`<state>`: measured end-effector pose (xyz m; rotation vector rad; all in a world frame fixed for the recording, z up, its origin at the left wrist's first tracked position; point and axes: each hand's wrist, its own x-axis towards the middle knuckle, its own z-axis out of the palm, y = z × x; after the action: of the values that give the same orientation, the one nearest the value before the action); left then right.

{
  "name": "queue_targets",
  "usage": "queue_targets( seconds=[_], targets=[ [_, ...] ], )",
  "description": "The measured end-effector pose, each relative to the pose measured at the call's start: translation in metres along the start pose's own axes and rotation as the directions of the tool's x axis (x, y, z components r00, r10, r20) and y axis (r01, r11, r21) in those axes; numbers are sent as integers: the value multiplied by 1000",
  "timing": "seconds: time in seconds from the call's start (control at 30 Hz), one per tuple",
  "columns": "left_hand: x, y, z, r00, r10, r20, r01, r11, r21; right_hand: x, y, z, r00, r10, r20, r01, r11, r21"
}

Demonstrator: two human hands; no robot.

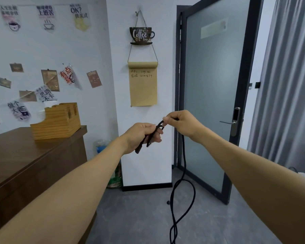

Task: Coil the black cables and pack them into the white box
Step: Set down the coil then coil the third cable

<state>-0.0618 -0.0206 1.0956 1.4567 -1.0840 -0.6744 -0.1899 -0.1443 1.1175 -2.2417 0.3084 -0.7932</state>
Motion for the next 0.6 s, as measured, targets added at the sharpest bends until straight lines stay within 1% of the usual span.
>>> queue_targets(
  seconds=[0.1, 0.2, 0.27, 0.37, 0.5, 0.6],
  targets=[
    [-4, 2, 5, 997, -38, 72, 46, 993, -112, -4, 3, 0, 997, 54, -64, -48, 995, 92],
    [-4, 7, 10, 996, -27, 79, 42, 979, -198, -4, 5, 4, 989, 96, -113, -71, 975, 211],
    [-2, 8, 11, 997, -27, 70, 47, 954, -297, -4, 5, 8, 982, 144, -120, -104, 951, 291],
    [-2, 6, 13, 995, -40, 92, 74, 907, -415, -6, 3, 12, 966, 217, -140, -159, 926, 342],
    [-4, 5, 15, 988, -38, 148, 100, 894, -436, -7, 2, 14, 948, 271, -164, -186, 895, 407],
    [-5, 8, 16, 987, -40, 158, 106, 895, -433, -7, 2, 15, 934, 314, -172, -206, 864, 459]
  ],
)
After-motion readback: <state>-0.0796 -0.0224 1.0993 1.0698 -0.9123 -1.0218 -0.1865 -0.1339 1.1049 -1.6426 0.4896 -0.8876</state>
